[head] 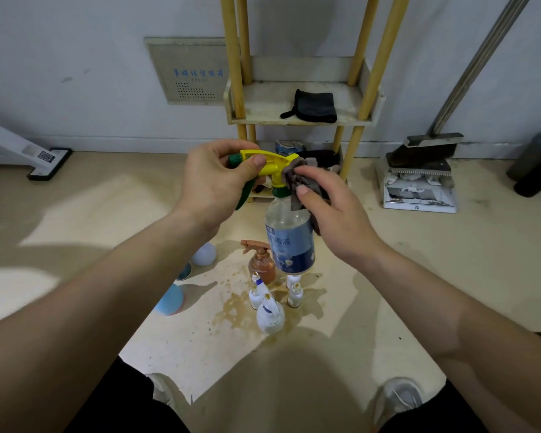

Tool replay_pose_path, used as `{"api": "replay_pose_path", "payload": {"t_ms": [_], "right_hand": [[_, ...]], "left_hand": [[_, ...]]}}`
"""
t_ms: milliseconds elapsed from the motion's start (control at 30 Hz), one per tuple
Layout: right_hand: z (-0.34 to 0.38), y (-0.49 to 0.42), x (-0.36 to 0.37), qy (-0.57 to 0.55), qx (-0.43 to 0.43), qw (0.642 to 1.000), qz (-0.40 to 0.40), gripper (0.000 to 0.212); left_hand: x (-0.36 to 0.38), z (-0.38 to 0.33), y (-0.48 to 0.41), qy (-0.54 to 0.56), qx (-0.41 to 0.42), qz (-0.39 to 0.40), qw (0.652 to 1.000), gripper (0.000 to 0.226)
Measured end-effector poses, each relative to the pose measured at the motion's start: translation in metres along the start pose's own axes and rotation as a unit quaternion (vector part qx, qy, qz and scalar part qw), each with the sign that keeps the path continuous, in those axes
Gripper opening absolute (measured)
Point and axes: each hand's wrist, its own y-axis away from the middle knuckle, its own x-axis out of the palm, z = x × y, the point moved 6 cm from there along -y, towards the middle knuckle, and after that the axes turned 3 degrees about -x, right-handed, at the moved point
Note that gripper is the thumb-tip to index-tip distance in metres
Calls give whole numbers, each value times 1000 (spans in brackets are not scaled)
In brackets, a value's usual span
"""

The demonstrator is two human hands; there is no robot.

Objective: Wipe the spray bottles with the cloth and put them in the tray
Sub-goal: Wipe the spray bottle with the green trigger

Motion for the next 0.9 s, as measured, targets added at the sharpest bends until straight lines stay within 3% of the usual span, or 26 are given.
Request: {"api": "replay_pose_path", "payload": {"t_ms": [133,200,467,567,633,800,900], "right_hand": [[-19,-3,1,-40,76,996,32,38],[-18,-2,3,-34,71,996,35,40],[20,20,13,98,-91,990,-54,53],[28,28,29,159,-174,972,26,44],[27,34,40,192,-180,963,60,43],[41,24,-3,121,-159,970,-139,43],[33,18,-4,128,-151,970,-143,43]], "left_hand": [[4,2,2,-16,10,12,1000,10],[5,6,2,-19,9,13,1000,12],[2,9,-1,2,-1,-27,1000,7],[1,9,-3,5,1,-38,999,9],[2,7,-4,18,5,-34,999,8],[2,5,-7,24,7,-40,999,13],[11,8,-2,8,11,-22,1000,14]]}}
